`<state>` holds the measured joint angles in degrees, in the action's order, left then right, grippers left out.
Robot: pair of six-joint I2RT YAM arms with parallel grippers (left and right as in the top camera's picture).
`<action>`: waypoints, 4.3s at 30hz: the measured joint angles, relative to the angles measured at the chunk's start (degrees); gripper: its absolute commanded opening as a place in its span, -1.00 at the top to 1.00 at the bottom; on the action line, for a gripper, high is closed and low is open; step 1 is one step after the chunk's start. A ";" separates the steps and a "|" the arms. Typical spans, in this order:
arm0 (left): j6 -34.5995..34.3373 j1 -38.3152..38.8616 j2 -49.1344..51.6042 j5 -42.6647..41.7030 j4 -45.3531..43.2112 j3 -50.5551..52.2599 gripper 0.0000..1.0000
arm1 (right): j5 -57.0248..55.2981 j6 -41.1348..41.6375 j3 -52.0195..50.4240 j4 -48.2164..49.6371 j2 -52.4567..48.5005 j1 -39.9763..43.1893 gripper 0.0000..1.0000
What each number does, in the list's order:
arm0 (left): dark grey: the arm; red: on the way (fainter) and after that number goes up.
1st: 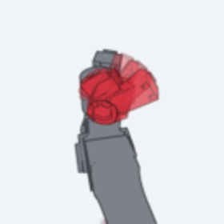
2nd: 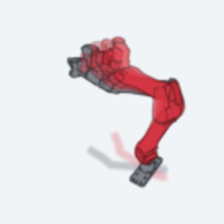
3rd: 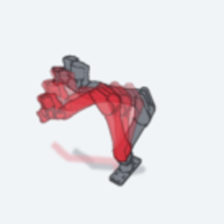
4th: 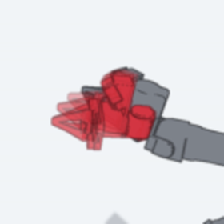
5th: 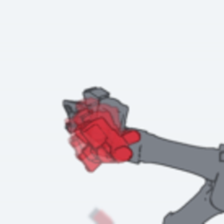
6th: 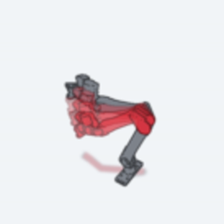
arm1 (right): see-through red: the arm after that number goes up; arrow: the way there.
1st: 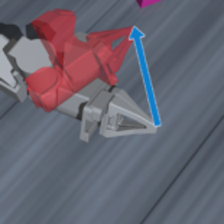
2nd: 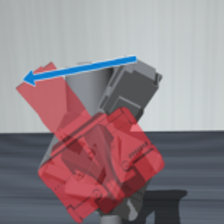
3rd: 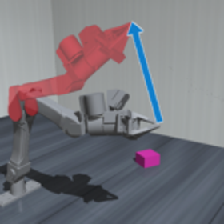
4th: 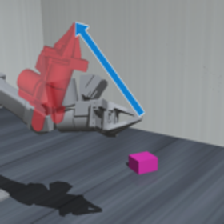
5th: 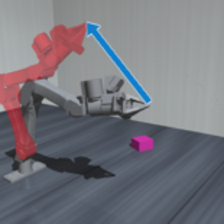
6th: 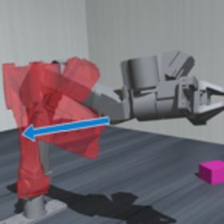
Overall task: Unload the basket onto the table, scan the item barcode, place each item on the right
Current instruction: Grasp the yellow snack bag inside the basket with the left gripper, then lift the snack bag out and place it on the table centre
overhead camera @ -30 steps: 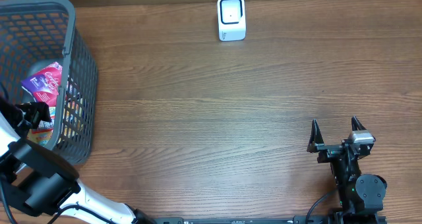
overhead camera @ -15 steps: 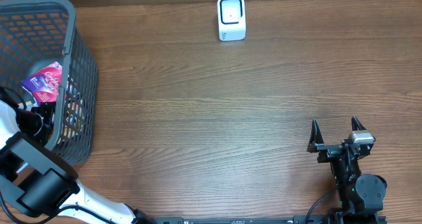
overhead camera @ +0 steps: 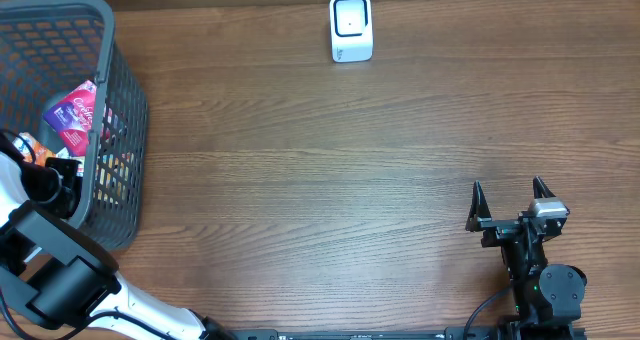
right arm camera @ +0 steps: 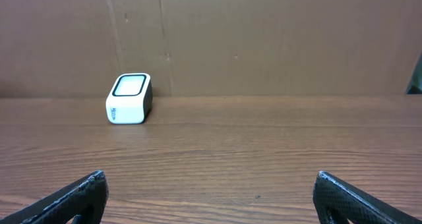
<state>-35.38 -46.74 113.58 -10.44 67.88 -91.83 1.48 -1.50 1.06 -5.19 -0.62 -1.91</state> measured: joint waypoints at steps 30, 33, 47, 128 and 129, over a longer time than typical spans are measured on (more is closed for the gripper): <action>-1.68 9.60 -12.98 12.87 2.03 -8.68 -0.65 | 0.00 0.00 0.00 0.02 0.00 -0.02 -1.00; -0.13 9.60 -8.50 13.27 1.88 -8.63 -0.94 | 0.00 0.00 0.00 0.04 0.00 -0.02 -1.00; 1.90 9.49 3.96 20.76 -7.56 -8.61 -1.00 | 0.00 0.00 0.00 0.02 0.00 -0.02 -1.00; 26.97 10.67 3.08 1.73 -1.68 -24.02 0.92 | 0.00 0.00 0.00 0.04 0.00 0.00 -1.00; 26.12 10.67 0.83 1.33 -1.64 -25.46 0.92 | 0.00 0.04 0.00 0.02 0.00 0.00 -1.00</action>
<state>-9.26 -36.07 114.41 -9.10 66.24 -117.30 1.48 -1.45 1.06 -5.17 -0.62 -1.91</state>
